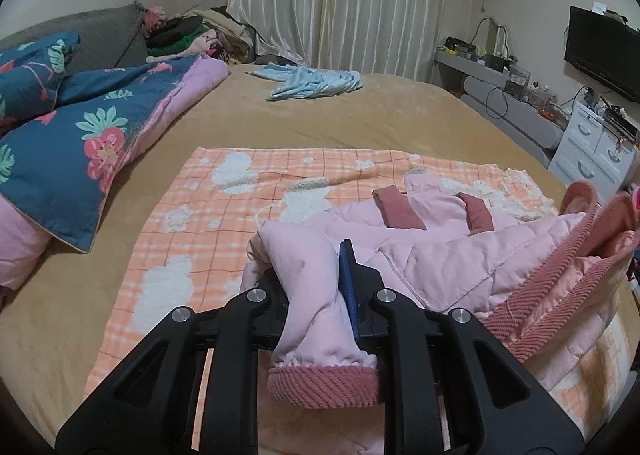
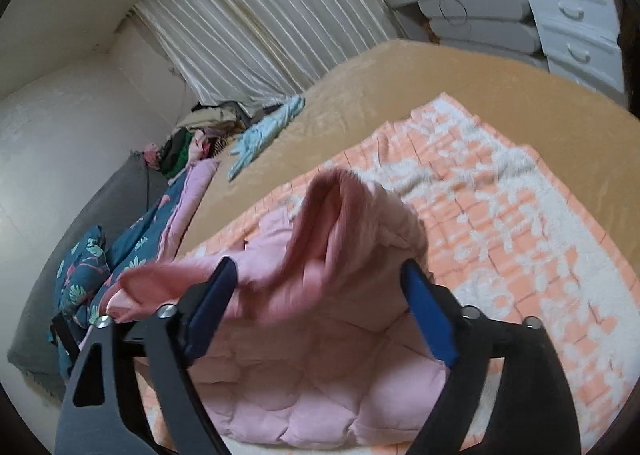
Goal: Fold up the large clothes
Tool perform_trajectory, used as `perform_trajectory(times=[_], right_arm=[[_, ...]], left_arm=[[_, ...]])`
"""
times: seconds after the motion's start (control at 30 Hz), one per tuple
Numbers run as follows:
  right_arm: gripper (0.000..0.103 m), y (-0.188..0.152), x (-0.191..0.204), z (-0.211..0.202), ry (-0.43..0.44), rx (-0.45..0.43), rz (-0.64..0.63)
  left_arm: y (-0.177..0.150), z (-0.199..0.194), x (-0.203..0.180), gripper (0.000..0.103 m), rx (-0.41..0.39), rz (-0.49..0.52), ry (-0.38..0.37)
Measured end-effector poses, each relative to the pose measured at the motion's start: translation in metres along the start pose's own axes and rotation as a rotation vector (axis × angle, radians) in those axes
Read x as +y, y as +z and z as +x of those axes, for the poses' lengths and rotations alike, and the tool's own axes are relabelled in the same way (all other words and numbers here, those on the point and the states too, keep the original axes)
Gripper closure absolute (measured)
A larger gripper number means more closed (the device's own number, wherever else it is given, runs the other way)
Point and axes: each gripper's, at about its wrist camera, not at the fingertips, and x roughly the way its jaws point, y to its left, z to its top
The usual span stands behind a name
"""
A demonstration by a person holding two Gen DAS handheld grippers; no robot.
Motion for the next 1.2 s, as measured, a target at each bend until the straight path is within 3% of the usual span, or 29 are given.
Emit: perform_trajectory(times=[0.1,0.43,0.57,0.7,0.73,0.77,0.83,1.2], right_arm=[[0.014,-0.008,0.002,0.004,-0.028,-0.007,-0.043],[0.013,-0.053,-0.001,0.046,-0.233,0.075,-0.216],[0.012,-0.064,0.004,0.050,-0.265,0.080,-0.275],[0.010,-0.067,0.011,0.046,-0.255,0.066,-0.313],[0.010,-0.067,0.013,0.044,-0.251,0.062,-0.317],[0.010,-0.066,0.014,0.042,-0.246,0.058,-0.318],[0.009,-0.065,0.017,0.037,-0.238,0.050,-0.318],[0.006,-0.061,0.044,-0.006,-0.214,-0.042,-0.346]], left_arm=[[0.001,0.006,0.001,0.089,0.001,-0.012,-0.014],[0.005,0.012,-0.005,0.079,0.001,-0.014,-0.032],[0.006,0.008,-0.005,0.063,-0.010,-0.031,-0.061],[0.007,0.001,-0.010,0.051,-0.019,-0.033,-0.073],[0.008,-0.002,-0.011,0.037,-0.026,-0.035,-0.088],[0.008,-0.005,-0.013,0.030,-0.038,-0.032,-0.085],[0.010,-0.013,-0.017,0.028,-0.066,-0.007,-0.051],[0.019,-0.061,-0.024,0.009,-0.142,0.024,-0.014]])
